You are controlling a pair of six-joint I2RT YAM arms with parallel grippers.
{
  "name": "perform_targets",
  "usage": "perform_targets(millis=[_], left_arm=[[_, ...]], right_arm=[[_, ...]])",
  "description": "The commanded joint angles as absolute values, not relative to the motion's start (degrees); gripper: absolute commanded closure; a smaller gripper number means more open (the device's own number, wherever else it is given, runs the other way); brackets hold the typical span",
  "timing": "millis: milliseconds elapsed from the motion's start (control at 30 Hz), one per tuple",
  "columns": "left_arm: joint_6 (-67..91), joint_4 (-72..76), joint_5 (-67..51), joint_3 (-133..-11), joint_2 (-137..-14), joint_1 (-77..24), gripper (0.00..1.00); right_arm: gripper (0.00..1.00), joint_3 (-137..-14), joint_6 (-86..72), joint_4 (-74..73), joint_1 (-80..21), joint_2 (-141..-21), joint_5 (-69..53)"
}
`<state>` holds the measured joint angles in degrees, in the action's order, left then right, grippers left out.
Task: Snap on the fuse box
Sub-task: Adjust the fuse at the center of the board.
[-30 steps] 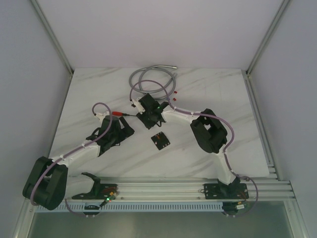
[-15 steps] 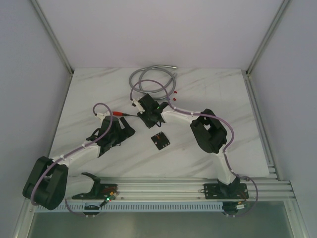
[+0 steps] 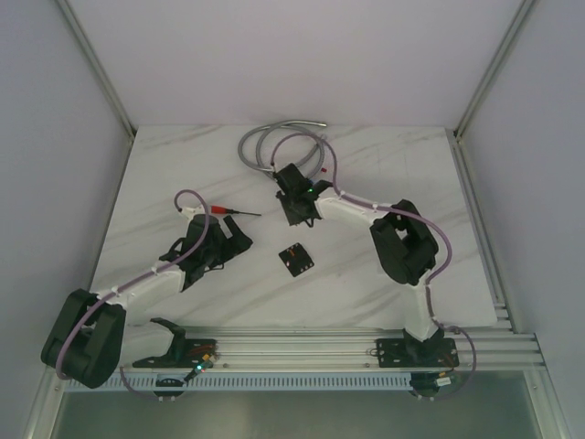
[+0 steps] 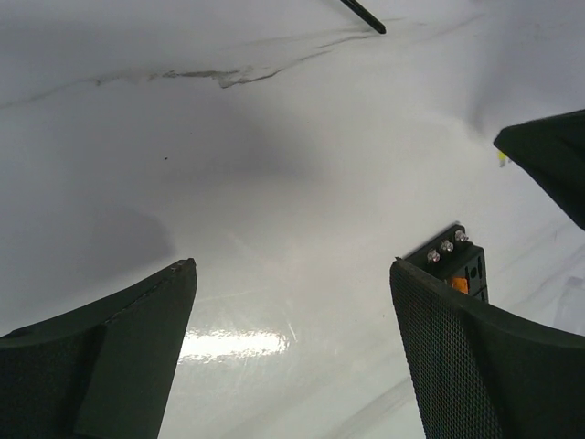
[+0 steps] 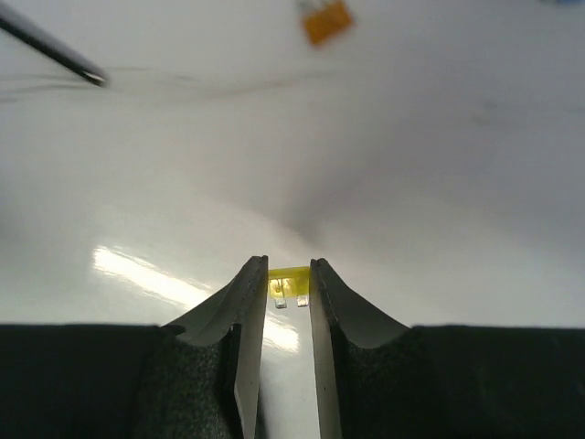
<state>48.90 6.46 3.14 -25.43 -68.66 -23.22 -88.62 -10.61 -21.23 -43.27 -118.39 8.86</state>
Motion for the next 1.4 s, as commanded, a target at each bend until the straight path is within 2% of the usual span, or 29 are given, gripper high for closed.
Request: perform_targets(millis=[0, 167, 600, 933, 1367], left_arm=[[47.3, 10.4, 1.2, -24.6, -67.6, -23.9, 0.05], [47.0, 16.8, -1.0, -24.7, -68.7, -26.4, 0.09], [46.4, 17.1, -1.5, -25.9, -70.9, -27.7, 0.10], [45.9, 16.8, -1.7, -25.8, -70.7, -27.8, 0.10], [45.8, 16.0, -1.6, -25.8, -70.5, -27.8, 0.09]], right_arm=[[0.72, -84.2, -15.2, -23.2, -41.2, -113.4, 11.9], [0.69, -81.1, -19.6, -22.3, -40.5, -111.4, 12.5], [0.63, -74.2, -19.9, -27.0, -38.2, -109.3, 11.1], [0.52, -78.5, -14.1, -34.9, -37.4, -111.5, 7.4], [0.52, -84.4, -12.7, -35.1, -36.1, -116.5, 2.7]])
